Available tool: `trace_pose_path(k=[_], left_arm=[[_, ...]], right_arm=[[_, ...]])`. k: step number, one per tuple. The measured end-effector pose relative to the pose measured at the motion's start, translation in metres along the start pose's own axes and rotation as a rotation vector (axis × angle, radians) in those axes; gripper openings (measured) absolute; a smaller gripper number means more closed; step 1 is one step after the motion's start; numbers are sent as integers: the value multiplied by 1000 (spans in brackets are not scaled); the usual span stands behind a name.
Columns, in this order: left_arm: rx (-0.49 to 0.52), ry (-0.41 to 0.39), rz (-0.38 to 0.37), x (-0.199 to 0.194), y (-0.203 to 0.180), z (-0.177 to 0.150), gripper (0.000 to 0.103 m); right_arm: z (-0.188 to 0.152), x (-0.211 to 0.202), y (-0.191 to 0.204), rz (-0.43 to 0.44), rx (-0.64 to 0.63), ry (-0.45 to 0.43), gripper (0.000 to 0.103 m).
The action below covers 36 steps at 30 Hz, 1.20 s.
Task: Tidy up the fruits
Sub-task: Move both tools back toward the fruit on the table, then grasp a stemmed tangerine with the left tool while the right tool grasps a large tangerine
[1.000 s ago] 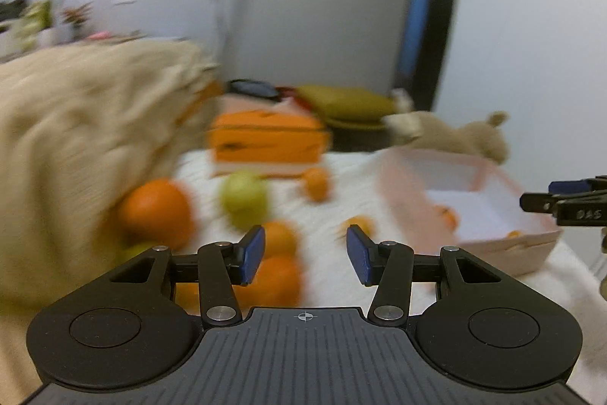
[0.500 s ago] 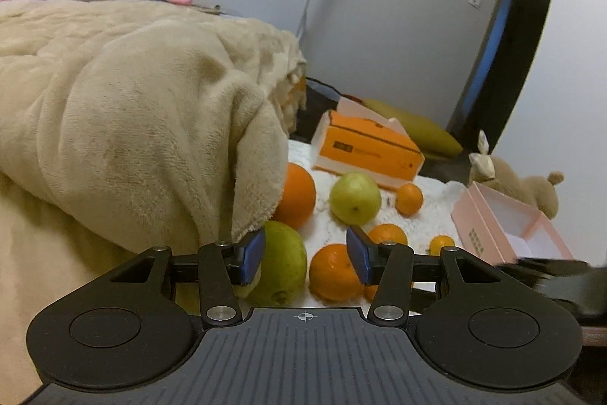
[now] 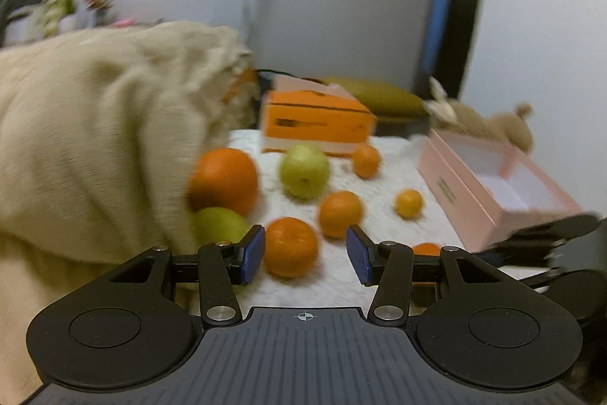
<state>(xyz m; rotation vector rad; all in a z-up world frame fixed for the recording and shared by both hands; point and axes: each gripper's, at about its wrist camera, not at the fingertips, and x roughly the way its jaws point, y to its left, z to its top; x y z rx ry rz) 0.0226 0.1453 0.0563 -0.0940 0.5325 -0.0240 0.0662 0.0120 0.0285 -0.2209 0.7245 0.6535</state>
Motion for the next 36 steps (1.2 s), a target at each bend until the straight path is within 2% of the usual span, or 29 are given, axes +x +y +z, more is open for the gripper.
trace_pose_path(k=[2, 5, 9, 14, 18, 19, 23, 27, 28, 30, 32, 33, 34, 36], left_arm=[[60, 8, 11, 5, -14, -2, 52], [88, 26, 56, 14, -25, -2, 52], [79, 63, 107, 27, -28, 6, 52], [88, 97, 166, 45, -29, 9, 52], [93, 104, 193, 53, -28, 9, 53], [91, 106, 193, 54, -27, 9, 54], [79, 116, 150, 51, -25, 10, 57], [13, 109, -93, 33, -20, 14, 57], [11, 103, -105, 30, -21, 15, 57], [58, 80, -31, 27, -27, 14, 54], [73, 90, 11, 32, -27, 13, 53], [65, 110, 23, 36, -26, 12, 53], [62, 123, 27, 39, -24, 10, 60], [56, 126, 9, 42, -23, 8, 61]], right_arm=[[-19, -20, -10, -44, -14, -17, 40], [-45, -47, -30, -121, -17, -43, 40], [-70, -70, -66, -199, 67, -60, 40], [-92, -77, -99, -250, 176, -70, 41], [-99, -82, -103, -275, 192, -108, 64], [-99, -82, -101, -281, 193, -116, 67], [-101, -74, -104, -281, 221, -101, 70], [-101, -69, -108, -280, 251, -88, 71], [-101, -69, -108, -280, 254, -84, 72], [-101, -68, -109, -283, 256, -79, 73], [-102, -67, -107, -293, 249, -76, 75], [-102, -67, -107, -297, 247, -75, 77], [-102, -67, -106, -300, 245, -73, 77], [-102, -66, -106, -303, 244, -72, 78]])
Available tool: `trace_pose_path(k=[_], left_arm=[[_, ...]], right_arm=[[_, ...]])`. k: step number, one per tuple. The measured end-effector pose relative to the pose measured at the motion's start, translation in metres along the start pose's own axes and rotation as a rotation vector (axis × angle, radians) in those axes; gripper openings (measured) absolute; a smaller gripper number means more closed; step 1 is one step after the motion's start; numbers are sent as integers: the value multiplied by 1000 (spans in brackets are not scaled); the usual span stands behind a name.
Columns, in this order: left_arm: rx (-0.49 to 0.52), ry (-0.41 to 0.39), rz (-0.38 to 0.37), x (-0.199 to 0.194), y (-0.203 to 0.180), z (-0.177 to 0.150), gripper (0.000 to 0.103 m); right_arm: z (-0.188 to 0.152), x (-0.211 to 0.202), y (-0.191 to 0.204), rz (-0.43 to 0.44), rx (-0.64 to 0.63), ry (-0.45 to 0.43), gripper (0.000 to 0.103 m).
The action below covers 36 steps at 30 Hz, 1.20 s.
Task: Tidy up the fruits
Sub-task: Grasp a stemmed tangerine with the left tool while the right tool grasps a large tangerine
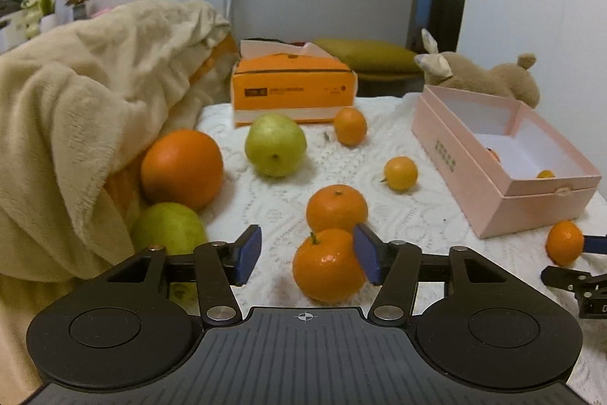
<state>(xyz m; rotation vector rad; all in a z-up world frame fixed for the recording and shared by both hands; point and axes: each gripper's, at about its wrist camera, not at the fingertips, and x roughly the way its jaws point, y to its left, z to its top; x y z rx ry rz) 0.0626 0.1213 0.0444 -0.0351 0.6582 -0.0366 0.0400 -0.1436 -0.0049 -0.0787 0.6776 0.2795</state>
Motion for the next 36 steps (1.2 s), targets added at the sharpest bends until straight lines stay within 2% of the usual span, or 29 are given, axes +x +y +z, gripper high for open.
trace_pose_path(k=[6, 17, 20, 24, 29, 33, 36], left_arm=[[13, 48, -70, 6, -9, -3, 58], [4, 69, -78, 23, -22, -5, 60], [26, 81, -56, 27, -26, -10, 56], [2, 52, -70, 20, -23, -16, 54], [5, 13, -184, -3, -33, -18, 54], [16, 30, -268, -9, -46, -23, 54], [18, 50, -277, -6, -51, -29, 54]], right_arm=[[0, 1, -2, -2, 9, 7, 81], [0, 2, -3, -5, 15, 12, 85], [-1, 2, -3, -3, 17, 13, 85], [0, 3, -4, 0, 22, 18, 87], [3, 4, -7, 8, 30, 26, 87], [7, 3, -7, 14, 56, 35, 87], [10, 4, -3, 16, 58, 37, 87]])
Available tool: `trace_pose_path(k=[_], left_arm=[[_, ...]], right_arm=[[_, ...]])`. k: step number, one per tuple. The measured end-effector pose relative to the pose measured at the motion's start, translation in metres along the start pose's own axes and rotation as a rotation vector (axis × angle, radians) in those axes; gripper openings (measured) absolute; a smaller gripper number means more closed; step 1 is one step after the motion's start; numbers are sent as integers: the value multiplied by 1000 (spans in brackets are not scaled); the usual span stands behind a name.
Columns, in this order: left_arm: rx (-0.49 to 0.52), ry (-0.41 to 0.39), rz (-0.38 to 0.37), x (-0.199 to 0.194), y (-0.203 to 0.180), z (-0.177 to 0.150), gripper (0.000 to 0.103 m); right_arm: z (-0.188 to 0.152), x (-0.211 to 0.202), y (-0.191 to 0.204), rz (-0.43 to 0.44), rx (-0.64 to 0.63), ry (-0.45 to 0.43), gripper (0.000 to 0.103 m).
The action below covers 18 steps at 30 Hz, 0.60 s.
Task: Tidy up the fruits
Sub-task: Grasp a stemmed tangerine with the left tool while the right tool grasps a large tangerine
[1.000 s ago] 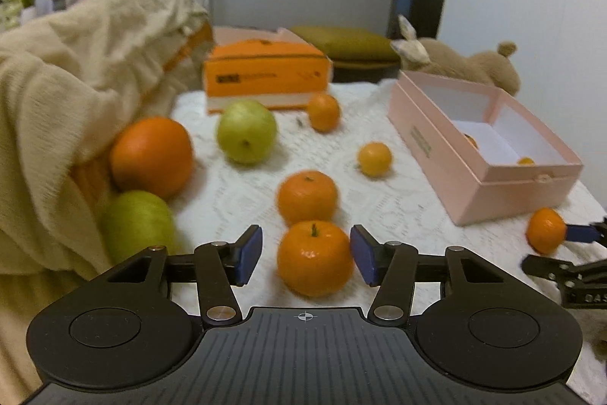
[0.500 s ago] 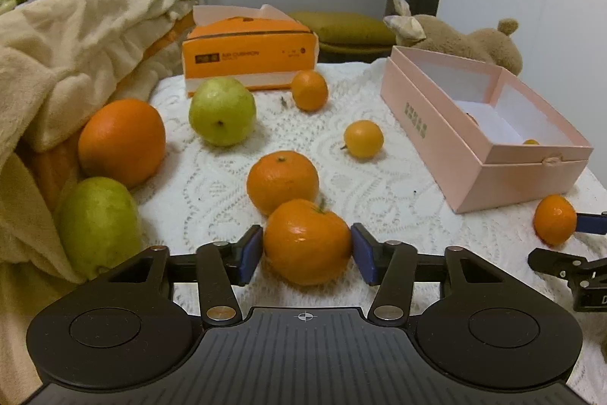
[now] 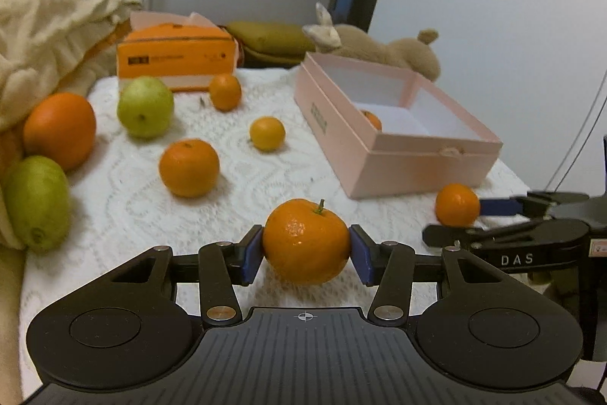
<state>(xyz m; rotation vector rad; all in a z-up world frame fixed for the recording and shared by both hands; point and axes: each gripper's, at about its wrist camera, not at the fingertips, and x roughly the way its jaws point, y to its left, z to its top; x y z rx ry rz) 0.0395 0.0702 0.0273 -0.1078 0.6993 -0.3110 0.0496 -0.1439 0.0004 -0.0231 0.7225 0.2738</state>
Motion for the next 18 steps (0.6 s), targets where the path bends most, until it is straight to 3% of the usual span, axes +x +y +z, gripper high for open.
trace_pose_path(k=[7, 13, 18], left_arm=[[-29, 23, 27, 5, 6, -5, 54], [-30, 25, 29, 5, 6, -6, 54], [-46, 27, 21, 6, 9, -6, 54]], right_arm=[[-1, -6, 27, 7, -107, -24, 88], [1, -29, 30, 122, -142, -60, 87], [5, -26, 26, 53, -123, -81, 87]])
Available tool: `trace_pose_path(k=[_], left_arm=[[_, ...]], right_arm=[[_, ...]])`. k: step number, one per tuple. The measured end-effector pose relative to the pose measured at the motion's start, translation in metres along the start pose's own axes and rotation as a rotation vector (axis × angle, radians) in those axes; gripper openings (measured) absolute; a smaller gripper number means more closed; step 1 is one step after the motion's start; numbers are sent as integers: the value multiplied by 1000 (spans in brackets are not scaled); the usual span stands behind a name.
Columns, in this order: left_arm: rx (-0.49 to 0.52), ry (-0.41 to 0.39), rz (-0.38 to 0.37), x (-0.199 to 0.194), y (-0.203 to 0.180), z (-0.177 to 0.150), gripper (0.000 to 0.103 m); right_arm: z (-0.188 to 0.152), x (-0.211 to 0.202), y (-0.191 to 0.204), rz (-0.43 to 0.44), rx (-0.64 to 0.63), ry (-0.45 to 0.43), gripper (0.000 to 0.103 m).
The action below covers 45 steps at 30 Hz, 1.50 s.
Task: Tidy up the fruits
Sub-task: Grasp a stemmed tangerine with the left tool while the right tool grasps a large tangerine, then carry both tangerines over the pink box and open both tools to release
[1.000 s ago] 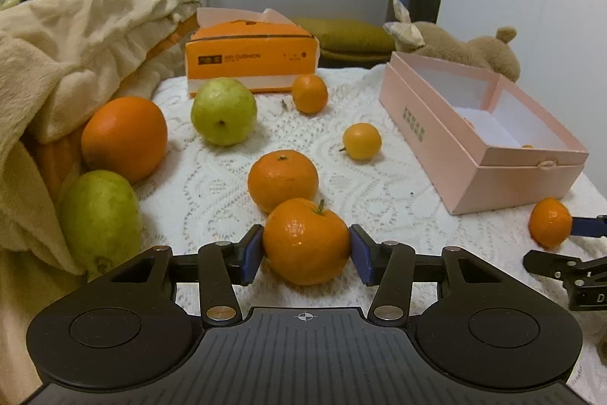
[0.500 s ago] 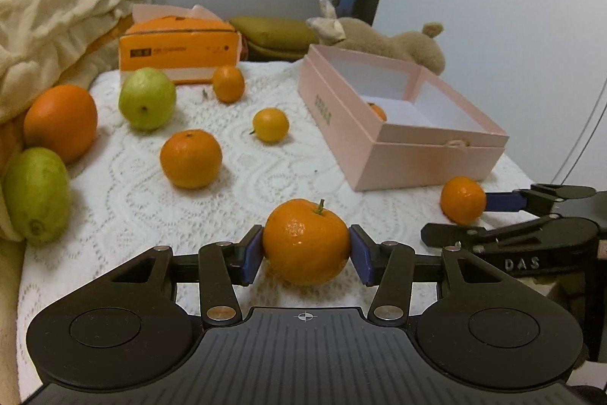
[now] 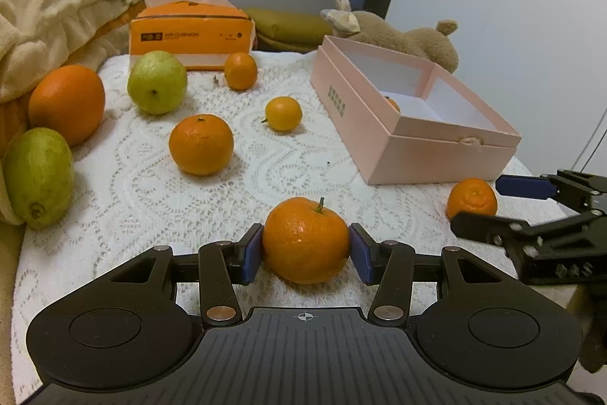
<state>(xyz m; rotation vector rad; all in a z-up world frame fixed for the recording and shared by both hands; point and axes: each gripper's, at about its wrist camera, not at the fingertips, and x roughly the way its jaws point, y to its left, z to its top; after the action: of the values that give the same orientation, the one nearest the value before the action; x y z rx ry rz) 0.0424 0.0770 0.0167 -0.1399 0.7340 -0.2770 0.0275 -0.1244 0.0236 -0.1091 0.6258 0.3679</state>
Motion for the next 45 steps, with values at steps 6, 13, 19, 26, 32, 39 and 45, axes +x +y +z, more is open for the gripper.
trace_pose_path(k=[6, 13, 19, 26, 32, 39, 45], left_arm=[[-11, 1, -5, 1, 1, 0, 54], [-15, 2, -5, 1, 1, 0, 54], [-20, 1, -4, 1, 2, -1, 54], [-20, 1, -5, 1, 2, 0, 54], [-24, 6, -14, 2, 2, -1, 54], [-18, -2, -4, 2, -1, -2, 54], [-6, -9, 6, 2, -3, -3, 54]], right_arm=[[-4, 19, -23, -47, 161, 38, 87], [-12, 29, -21, -37, 154, 85, 88], [-7, 31, -11, -43, 107, 86, 87], [-8, 21, -7, -18, 66, 57, 87], [-8, 17, -5, -48, 29, 41, 84], [-9, 26, -14, -114, 47, 64, 54], [-11, 21, -20, -108, 44, 60, 45]])
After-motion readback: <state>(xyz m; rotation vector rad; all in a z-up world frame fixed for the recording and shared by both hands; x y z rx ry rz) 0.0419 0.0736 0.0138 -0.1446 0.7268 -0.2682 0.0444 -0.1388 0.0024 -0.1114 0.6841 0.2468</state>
